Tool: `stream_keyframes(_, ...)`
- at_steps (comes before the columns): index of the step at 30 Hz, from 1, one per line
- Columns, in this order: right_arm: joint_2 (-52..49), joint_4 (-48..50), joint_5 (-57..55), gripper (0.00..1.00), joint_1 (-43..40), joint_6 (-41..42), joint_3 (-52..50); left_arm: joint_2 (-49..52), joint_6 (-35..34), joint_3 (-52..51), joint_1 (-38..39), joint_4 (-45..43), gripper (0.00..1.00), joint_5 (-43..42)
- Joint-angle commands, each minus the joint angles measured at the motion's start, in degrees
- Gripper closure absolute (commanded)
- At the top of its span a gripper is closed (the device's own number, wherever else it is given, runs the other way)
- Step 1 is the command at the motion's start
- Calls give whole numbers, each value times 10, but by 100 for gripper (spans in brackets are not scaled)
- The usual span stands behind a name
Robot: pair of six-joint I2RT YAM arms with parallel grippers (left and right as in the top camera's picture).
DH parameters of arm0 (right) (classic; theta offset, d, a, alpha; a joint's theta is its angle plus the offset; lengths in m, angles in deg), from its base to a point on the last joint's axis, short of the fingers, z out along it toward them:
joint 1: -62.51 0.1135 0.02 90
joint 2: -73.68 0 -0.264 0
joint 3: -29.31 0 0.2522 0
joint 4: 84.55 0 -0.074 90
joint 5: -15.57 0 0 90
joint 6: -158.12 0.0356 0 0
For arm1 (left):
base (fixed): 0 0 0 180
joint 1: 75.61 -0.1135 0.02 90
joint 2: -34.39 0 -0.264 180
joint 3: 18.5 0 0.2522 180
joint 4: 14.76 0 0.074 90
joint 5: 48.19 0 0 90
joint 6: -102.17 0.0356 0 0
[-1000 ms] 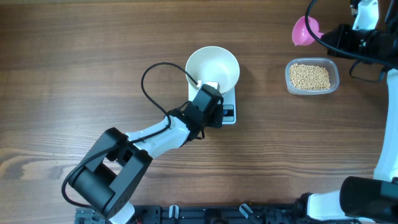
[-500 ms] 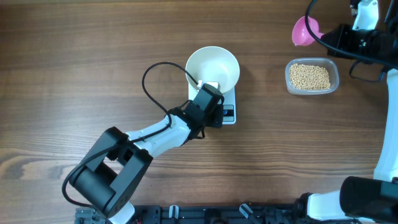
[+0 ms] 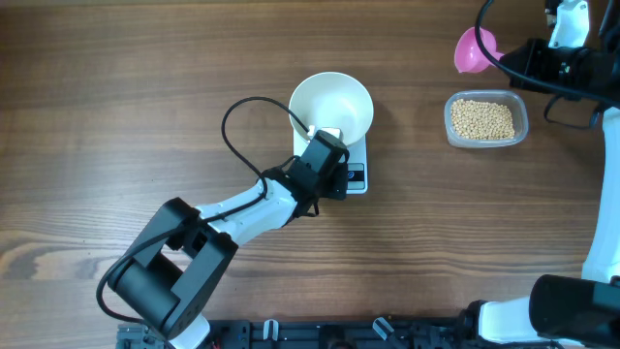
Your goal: Scoop item into bowl and weigh 150g on scale
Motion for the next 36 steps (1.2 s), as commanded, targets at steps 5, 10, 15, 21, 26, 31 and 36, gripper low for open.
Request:
stream_keyframes(5, -7, -2, -1, 96, 0, 2, 1, 49, 3, -10, 1, 15, 96, -2)
stream_keyframes(10, -7, -7, -1, 96, 0, 4, 1, 9, 3, -10, 1, 20, 96, -7)
stream_keyframes(15, -7, -16, -1, 96, 0, 4, 1, -138, 3, -10, 1, 32, 96, -7)
stream_keyframes(21, -7, -35, -1, 96, 0, 2, 1, -355, 7, -10, -3, 78, 76, 14)
stream_keyframes(26, -7, -54, -1, 96, 0, 2, 1, -452, 7, -10, -76, 200, 15, 76)
stream_keyframes(31, -7, -55, -1, 95, 0, -22, 1, -455, 7, -10, -164, 305, 0, 76)
stream_keyframes(36, -7, -5, -1, 96, 0, -47, 1, -433, 7, -10, -177, 344, 0, 75)
